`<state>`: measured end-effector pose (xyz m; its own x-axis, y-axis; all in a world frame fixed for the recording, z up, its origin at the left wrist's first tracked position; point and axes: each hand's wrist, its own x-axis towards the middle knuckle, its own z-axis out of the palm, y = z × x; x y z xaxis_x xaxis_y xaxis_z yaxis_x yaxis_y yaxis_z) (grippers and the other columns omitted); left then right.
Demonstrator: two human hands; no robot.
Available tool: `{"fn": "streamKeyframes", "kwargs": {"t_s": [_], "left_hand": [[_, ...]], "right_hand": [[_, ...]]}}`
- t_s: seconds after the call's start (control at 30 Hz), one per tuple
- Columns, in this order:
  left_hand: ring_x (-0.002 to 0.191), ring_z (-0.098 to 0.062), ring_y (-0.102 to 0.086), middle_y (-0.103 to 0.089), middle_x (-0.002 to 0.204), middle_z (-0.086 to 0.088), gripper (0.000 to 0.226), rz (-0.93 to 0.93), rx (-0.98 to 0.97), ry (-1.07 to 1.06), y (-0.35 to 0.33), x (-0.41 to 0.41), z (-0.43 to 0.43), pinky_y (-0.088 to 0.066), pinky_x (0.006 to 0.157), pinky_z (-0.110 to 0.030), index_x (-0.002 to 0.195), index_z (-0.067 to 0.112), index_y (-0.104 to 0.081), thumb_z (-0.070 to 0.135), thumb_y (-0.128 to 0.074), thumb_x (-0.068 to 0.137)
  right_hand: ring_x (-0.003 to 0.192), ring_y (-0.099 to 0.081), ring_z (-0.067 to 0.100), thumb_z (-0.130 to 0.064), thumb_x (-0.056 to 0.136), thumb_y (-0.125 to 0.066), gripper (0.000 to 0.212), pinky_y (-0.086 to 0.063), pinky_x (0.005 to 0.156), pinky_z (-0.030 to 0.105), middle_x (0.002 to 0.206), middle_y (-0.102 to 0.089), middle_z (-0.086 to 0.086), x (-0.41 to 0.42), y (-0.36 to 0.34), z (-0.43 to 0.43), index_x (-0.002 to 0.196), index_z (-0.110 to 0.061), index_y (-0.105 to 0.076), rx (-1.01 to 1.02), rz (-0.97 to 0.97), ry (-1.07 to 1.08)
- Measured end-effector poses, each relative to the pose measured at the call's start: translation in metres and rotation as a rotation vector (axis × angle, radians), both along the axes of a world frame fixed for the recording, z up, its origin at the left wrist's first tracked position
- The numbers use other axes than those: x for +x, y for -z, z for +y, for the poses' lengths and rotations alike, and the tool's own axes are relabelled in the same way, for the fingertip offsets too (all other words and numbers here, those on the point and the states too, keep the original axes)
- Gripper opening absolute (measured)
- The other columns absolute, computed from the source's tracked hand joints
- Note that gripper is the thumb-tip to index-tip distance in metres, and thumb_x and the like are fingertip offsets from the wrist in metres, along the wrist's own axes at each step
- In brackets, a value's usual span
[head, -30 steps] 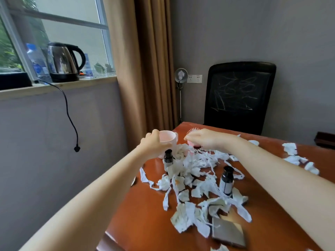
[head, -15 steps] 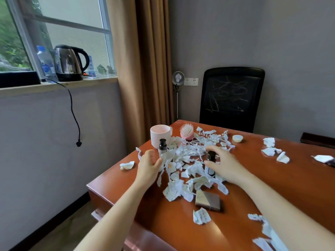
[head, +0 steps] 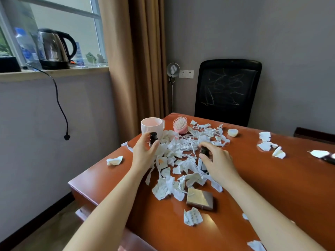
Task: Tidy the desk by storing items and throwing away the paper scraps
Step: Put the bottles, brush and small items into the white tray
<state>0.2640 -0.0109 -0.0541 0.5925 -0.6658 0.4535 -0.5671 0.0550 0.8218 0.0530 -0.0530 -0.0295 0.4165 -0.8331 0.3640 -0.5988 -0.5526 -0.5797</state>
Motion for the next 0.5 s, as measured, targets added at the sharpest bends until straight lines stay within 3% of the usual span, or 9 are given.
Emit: {"fn": "streamKeyframes", "kwargs": {"t_s": [0.17, 0.27, 0.37, 0.5], "left_hand": [[0.098, -0.009, -0.053, -0.061, 0.106, 0.004, 0.028, 0.021, -0.098, -0.066, 0.000, 0.007, -0.014, -0.040, 0.082, -0.020, 0.111, 0.011, -0.061, 0.021, -0.066, 0.085], [0.087, -0.009, -0.055, -0.062, 0.093, 0.006, 0.019, -0.003, -0.143, -0.106, 0.002, 0.010, -0.017, -0.040, 0.072, -0.012, 0.100, 0.009, -0.065, 0.018, -0.068, 0.083], [0.086, -0.010, -0.057, -0.062, 0.093, 0.005, 0.019, -0.014, -0.168, -0.128, 0.005, 0.012, -0.017, -0.041, 0.071, -0.008, 0.101, 0.007, -0.066, 0.016, -0.067, 0.084], [0.087, -0.012, -0.060, -0.064, 0.095, 0.002, 0.019, 0.028, -0.197, -0.074, 0.002, 0.011, -0.016, -0.049, 0.075, -0.014, 0.105, 0.004, -0.067, 0.012, -0.061, 0.089]], "right_hand": [[0.116, -0.056, 0.020, -0.020, 0.094, -0.054, 0.038, -0.046, 0.092, 0.029, 0.127, -0.061, -0.001, 0.001, 0.001, 0.003, 0.132, -0.022, -0.051, -0.017, -0.030, 0.019], [0.116, -0.057, 0.020, -0.021, 0.094, -0.055, 0.039, -0.047, 0.094, 0.030, 0.127, -0.061, -0.001, 0.002, 0.003, 0.003, 0.133, -0.022, -0.051, -0.029, -0.040, 0.024], [0.113, -0.058, 0.020, -0.020, 0.094, -0.055, 0.038, -0.048, 0.091, 0.030, 0.124, -0.063, 0.000, 0.003, 0.004, 0.003, 0.131, -0.022, -0.052, -0.032, -0.055, 0.027], [0.116, -0.056, 0.019, -0.018, 0.092, -0.057, 0.037, -0.046, 0.093, 0.028, 0.125, -0.062, -0.001, 0.002, 0.003, 0.000, 0.129, -0.021, -0.055, -0.005, -0.084, 0.019]]}}
